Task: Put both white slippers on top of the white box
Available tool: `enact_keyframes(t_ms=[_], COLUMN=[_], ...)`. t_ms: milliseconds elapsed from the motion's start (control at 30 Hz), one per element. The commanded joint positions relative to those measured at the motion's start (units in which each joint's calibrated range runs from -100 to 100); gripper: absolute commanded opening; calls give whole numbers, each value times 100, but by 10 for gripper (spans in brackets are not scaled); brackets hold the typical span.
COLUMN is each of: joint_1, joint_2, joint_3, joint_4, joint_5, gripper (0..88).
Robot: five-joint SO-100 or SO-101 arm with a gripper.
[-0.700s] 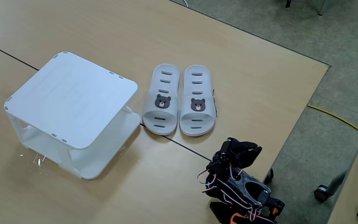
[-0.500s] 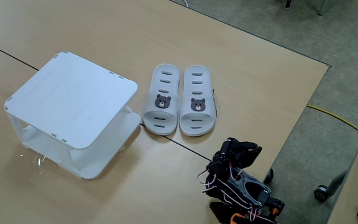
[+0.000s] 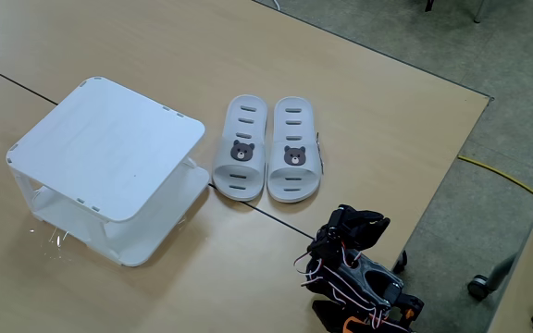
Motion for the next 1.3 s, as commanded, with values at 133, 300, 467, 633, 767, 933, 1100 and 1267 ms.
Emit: enact_keyframes(t_ms=[133,300,467,633,767,933,1100,1267], joint_1=[-4,-4,-4,28,28,464,588,588], joint_2=[-14,-14,-14,2,945,3099,5261,7196], joint_3=[54,54,54,45,81,63,-18,-36], joint_4=[17,17,17,78,87,87,87,87], joint_5=[42,42,42,42,42,42,42,42], gripper=[8,8,8,8,8,8,8,8])
